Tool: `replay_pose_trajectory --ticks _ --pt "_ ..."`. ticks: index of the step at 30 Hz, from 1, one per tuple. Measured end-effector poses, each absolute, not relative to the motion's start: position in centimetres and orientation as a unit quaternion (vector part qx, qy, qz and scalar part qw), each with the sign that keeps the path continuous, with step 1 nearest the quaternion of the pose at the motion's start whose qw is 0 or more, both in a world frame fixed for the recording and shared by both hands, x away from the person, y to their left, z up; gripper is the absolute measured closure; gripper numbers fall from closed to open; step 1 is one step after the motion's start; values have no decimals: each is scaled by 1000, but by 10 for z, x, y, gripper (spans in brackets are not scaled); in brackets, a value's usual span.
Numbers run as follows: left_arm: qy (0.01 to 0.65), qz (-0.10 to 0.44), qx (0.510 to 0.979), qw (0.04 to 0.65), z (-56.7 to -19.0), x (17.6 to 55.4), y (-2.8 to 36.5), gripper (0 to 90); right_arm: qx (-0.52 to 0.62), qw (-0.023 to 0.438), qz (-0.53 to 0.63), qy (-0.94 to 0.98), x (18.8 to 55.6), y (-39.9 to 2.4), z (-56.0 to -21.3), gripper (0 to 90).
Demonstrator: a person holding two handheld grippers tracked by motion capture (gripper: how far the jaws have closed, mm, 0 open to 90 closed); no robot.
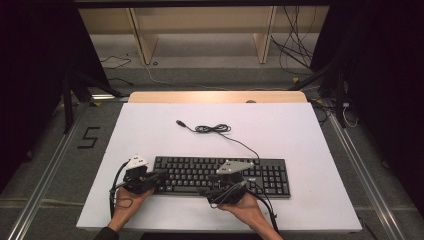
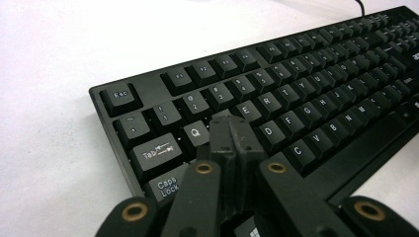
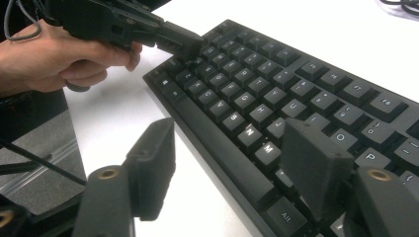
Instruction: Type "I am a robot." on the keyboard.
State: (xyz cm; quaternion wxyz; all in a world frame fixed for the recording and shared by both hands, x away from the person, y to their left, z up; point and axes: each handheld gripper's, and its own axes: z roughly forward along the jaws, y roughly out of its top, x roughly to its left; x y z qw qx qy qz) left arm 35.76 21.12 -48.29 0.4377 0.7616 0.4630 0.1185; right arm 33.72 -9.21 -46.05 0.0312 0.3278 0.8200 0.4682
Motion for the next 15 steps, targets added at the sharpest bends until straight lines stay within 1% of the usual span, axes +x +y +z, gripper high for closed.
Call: replay_pose_trajectory --ticks 7,15 --pt "468 117 764 429 -484 360 211 889 330 37 472 817 336 -95 -460 363" --pt "469 114 765 426 -485 362 210 890 331 40 473 816 335 -97 -460 359"
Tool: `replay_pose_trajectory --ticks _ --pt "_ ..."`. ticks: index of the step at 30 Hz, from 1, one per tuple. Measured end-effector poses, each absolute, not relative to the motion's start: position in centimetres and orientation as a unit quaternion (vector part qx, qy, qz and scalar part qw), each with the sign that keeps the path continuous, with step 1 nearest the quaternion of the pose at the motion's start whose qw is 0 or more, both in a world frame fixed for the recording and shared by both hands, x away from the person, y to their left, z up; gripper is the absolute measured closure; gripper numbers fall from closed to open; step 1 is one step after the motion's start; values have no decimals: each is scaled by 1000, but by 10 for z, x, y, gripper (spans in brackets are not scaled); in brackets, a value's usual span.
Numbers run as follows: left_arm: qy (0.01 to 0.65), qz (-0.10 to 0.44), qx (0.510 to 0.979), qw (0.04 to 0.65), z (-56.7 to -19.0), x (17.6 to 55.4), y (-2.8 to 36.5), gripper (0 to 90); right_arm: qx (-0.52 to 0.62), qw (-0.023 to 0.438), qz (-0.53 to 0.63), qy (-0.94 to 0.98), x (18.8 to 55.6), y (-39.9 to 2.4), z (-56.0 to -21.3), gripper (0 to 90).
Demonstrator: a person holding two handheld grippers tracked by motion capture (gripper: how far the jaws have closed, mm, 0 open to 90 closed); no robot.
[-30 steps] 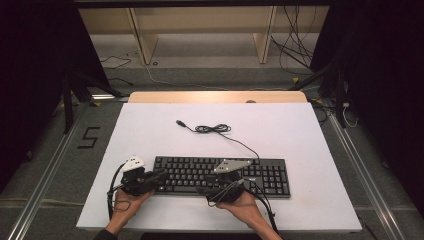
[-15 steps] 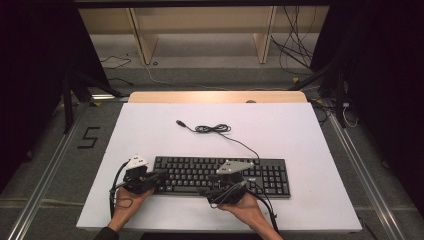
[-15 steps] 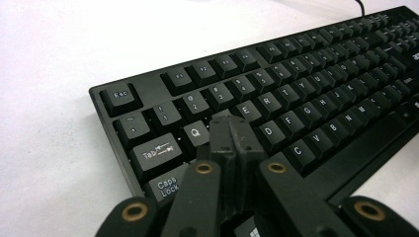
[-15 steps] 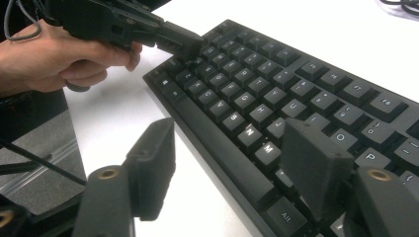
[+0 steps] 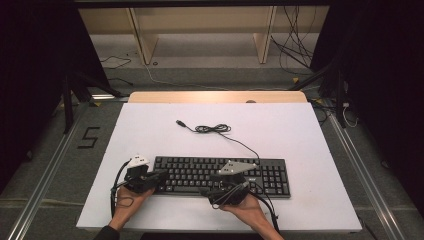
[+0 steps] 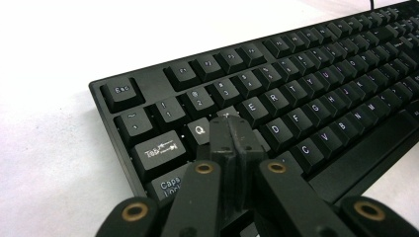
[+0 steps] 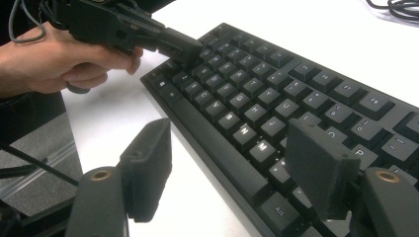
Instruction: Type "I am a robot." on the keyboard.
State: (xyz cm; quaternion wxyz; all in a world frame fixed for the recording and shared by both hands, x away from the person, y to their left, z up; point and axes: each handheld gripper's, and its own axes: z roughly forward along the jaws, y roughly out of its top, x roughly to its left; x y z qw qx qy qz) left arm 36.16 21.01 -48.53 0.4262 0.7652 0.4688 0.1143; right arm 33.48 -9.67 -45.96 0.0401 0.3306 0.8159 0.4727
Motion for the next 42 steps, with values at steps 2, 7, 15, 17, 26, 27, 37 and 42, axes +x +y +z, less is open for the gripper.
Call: replay_pose_trajectory --ticks 2,7,15,17,26,27,37,42 --pt "469 113 766 424 -485 362 210 889 331 40 473 816 335 -97 -460 358" --pt "470 107 769 420 -487 362 209 891 333 41 472 815 335 -98 -460 358" --pt "470 110 769 420 -485 361 209 885 339 47 471 813 337 -100 -460 359" --pt "468 110 767 426 -484 361 209 870 339 48 473 812 338 -101 -460 358" --pt "459 107 759 449 -479 356 210 750 352 58 469 808 343 -102 -462 386" --pt "458 107 759 450 -478 356 210 734 353 59 468 808 343 -102 -462 399" --pt "441 93 758 472 -474 347 208 577 360 68 458 810 347 -99 -465 589" --pt "440 89 757 474 -473 344 208 483 356 68 455 813 349 -96 -467 712"
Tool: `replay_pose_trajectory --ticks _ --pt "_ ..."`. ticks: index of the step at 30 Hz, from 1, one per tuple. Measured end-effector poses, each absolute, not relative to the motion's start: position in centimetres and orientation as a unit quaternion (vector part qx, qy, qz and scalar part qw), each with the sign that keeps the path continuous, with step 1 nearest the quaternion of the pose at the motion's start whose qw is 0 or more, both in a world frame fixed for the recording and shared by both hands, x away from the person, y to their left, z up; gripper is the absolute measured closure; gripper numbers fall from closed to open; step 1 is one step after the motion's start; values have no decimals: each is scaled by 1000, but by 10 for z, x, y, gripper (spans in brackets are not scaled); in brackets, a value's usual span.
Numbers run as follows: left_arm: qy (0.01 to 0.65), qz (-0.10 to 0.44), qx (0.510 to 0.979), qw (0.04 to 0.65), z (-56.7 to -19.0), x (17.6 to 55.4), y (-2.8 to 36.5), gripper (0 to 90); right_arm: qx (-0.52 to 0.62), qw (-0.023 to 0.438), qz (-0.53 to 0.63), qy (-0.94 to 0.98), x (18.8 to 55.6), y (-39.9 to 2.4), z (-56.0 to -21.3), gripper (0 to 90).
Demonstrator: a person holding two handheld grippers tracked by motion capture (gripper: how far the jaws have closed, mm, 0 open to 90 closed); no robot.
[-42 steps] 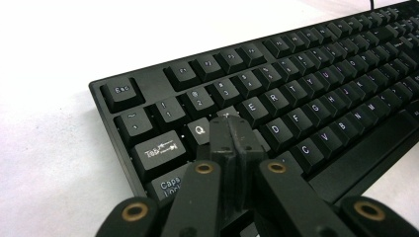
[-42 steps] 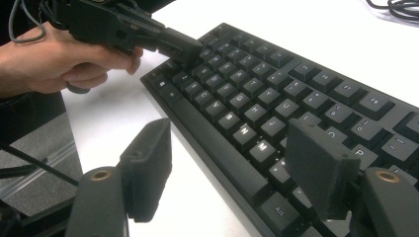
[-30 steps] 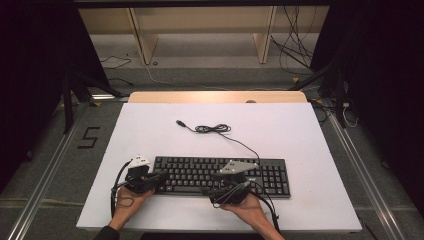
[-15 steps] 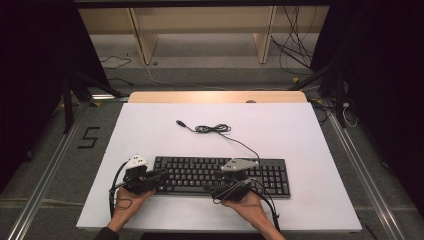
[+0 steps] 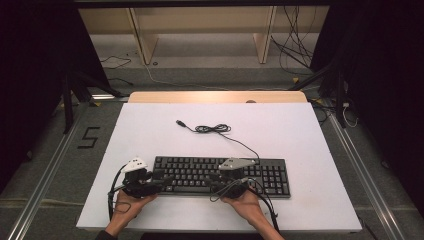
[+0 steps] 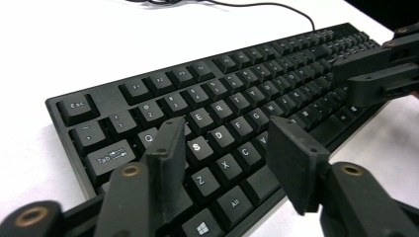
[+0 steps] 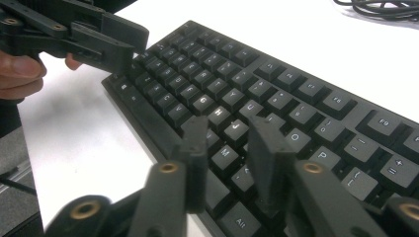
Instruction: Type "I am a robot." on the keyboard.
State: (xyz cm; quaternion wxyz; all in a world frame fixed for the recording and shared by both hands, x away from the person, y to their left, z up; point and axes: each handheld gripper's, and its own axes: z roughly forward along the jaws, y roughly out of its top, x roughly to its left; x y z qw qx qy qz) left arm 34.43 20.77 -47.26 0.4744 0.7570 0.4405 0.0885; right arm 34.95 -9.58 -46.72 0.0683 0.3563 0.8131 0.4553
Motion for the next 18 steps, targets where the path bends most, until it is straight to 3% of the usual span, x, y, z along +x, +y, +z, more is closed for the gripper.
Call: replay_pose_trajectory --ticks 10,18 --pt "438 82 747 494 -470 340 210 388 352 65 442 822 353 -85 -472 870" --pt "430 84 742 507 -468 337 210 351 356 65 433 826 356 -81 -474 900"
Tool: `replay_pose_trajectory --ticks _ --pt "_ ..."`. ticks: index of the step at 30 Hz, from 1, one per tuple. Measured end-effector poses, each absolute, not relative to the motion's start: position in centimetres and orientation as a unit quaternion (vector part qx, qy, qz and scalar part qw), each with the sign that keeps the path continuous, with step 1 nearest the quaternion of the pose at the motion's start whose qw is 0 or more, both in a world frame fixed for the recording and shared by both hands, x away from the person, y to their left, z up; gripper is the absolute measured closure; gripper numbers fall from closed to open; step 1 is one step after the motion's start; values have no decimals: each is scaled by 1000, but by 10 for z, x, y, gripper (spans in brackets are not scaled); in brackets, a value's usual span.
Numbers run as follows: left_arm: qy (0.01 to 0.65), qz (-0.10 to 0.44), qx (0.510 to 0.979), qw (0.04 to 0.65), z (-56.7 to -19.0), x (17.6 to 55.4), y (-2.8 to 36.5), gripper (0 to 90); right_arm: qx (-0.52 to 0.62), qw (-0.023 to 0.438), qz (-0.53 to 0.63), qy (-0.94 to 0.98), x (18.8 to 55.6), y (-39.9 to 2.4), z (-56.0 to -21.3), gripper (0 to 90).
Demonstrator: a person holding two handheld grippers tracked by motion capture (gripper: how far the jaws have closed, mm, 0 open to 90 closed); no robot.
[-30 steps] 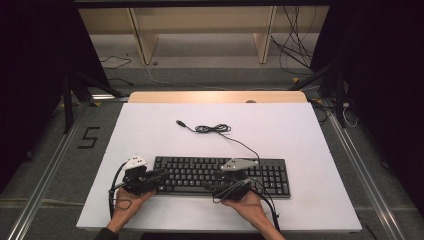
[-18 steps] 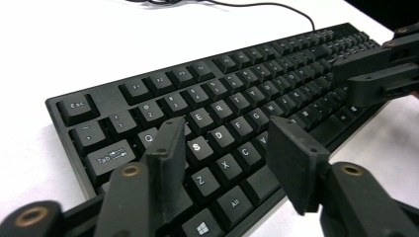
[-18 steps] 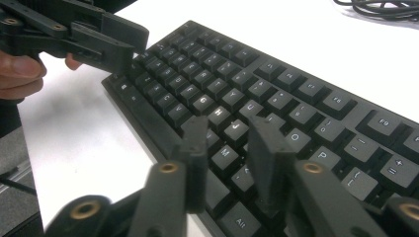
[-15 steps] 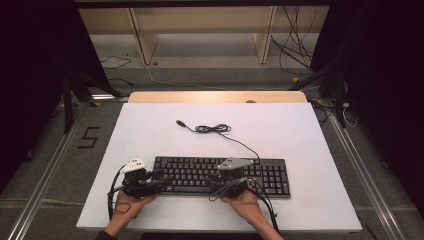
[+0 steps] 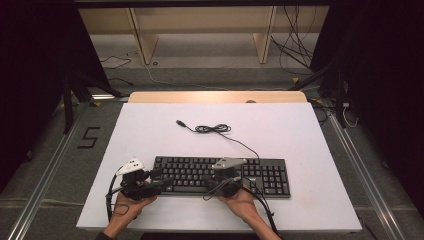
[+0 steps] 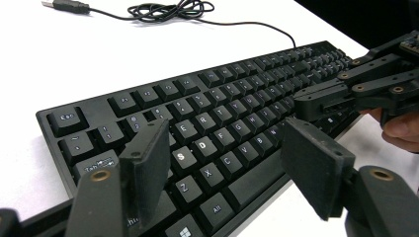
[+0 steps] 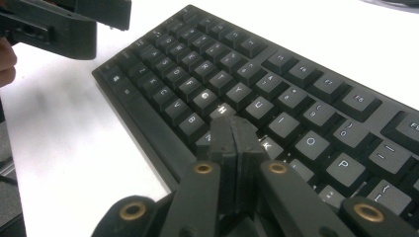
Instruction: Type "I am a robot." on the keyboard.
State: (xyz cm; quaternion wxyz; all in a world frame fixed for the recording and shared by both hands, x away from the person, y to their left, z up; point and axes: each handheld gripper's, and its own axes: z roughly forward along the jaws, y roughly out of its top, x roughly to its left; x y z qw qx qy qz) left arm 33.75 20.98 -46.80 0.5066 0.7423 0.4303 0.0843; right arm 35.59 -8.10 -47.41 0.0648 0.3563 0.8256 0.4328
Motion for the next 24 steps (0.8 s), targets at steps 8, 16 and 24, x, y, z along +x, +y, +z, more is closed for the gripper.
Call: replay_pose_trajectory --ticks 8,16,24 --pt "428 88 738 514 -466 335 210 332 357 64 426 829 358 -79 -477 900" --pt "428 87 738 515 -466 334 210 312 356 65 420 832 358 -77 -480 900" --pt "420 90 740 518 -465 333 210 290 356 63 417 834 358 -76 -481 900"
